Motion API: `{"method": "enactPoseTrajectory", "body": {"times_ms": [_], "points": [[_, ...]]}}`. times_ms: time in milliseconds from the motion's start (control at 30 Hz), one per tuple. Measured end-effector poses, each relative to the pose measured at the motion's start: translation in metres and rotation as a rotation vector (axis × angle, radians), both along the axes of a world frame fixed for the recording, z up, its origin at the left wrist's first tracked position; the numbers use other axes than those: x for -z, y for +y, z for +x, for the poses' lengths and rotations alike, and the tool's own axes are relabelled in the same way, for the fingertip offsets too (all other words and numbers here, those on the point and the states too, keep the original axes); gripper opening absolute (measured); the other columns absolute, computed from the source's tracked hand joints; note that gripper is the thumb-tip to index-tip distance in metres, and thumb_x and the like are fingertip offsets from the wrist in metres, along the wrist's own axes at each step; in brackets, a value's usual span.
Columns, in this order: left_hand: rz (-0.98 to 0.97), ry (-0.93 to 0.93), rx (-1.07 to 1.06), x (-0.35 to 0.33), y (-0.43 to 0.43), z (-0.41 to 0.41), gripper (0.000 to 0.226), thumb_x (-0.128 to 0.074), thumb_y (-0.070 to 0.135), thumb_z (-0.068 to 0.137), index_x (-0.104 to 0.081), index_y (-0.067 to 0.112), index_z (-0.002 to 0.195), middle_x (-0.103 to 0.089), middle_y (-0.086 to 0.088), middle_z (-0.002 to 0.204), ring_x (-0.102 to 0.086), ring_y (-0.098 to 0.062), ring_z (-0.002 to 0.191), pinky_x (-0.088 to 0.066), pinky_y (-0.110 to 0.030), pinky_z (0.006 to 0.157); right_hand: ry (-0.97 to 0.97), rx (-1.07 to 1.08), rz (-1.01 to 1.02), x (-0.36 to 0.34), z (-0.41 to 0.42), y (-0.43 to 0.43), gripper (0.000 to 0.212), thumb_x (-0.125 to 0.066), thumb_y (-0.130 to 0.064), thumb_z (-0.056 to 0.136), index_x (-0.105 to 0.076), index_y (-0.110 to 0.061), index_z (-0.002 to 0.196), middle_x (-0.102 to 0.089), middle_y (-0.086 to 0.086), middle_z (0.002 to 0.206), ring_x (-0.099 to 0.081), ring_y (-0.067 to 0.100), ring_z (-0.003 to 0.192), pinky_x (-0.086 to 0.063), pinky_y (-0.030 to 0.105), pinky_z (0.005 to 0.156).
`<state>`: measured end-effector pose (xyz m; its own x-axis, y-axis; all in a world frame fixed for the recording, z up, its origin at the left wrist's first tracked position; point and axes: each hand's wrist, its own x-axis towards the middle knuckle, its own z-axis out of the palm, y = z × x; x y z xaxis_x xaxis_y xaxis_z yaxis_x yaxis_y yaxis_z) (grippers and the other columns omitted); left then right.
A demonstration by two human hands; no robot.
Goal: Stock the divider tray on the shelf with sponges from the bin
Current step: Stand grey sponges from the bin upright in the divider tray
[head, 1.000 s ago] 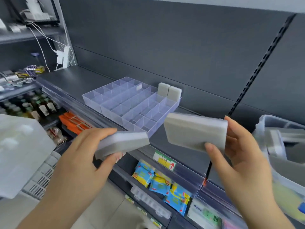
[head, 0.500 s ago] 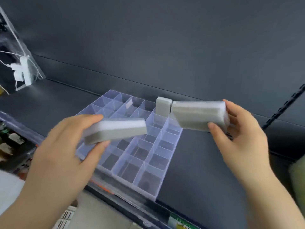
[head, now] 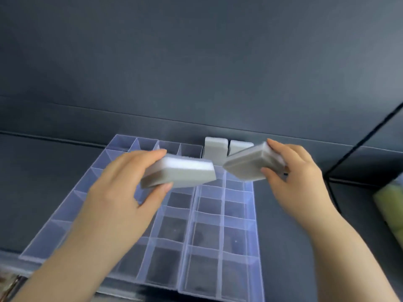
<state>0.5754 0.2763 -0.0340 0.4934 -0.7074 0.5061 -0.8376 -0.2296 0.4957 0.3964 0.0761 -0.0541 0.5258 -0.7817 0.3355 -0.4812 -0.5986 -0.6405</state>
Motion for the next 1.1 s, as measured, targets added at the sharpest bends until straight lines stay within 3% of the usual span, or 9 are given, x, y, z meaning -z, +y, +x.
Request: {"method": "enactPoseTrajectory", "body": {"times_ms": [100,367,600,800,1100], "points": [[0.001,-0.011,0.123,0.0,-0.001,0.033,0.043,-0.07,0.031,0.079,-0.054,0.026,0.118,-0.048,0.025,0.11,-0.047,0.0,0.102,-0.024,0.003,0.091,0.045,0.095,-0.006,-0.001,0.013,0.016,0.053,-0.063,0.0,0.082,-0.052,-0.016,0.13,-0.048,-0.006,0.114,-0.043,0.005,0.097,-0.027,-0.001,0.078],[-0.034,-0.028,0.26,0.005,-0.011,0.066,0.043,-0.064,0.025,0.077,-0.059,0.016,0.119,-0.061,0.004,0.112,-0.053,-0.012,0.101,-0.037,-0.016,0.088,0.198,0.198,-0.045,-0.001,0.031,0.026,0.05,-0.059,-0.003,0.086,-0.049,-0.017,0.133,-0.052,0.001,0.126,-0.047,0.019,0.116,-0.029,0.014,0.088],[-0.065,-0.047,0.205,0.013,-0.014,0.057,0.048,-0.073,0.017,0.075,-0.058,0.017,0.12,-0.061,0.004,0.112,-0.052,-0.01,0.101,-0.044,-0.024,0.082,0.347,0.166,-0.067,0.009,0.03,0.013,0.05,-0.052,-0.006,0.09,-0.043,-0.018,0.137,-0.048,0.001,0.131,-0.043,0.024,0.121,-0.041,0.032,0.095],[-0.033,-0.051,0.201,0.016,-0.018,0.046,0.049,-0.075,0.013,0.074,-0.059,0.016,0.12,-0.061,0.004,0.112,-0.048,-0.009,0.104,-0.03,-0.013,0.09,0.434,0.045,-0.122,0.013,0.034,-0.003,0.055,-0.046,0.001,0.089,-0.038,-0.018,0.14,-0.044,0.001,0.135,-0.039,0.023,0.122,-0.038,0.027,0.097],[-0.019,-0.087,0.156,0.02,-0.027,0.035,0.051,-0.076,0.013,0.073,-0.058,0.019,0.12,-0.06,0.005,0.112,-0.048,-0.01,0.101,-0.041,-0.027,0.082,0.521,-0.066,-0.122,0.035,0.041,-0.018,0.053,-0.046,-0.001,0.09,-0.039,-0.019,0.14,-0.045,-0.001,0.135,-0.042,0.025,0.116,-0.042,0.032,0.093]]}}
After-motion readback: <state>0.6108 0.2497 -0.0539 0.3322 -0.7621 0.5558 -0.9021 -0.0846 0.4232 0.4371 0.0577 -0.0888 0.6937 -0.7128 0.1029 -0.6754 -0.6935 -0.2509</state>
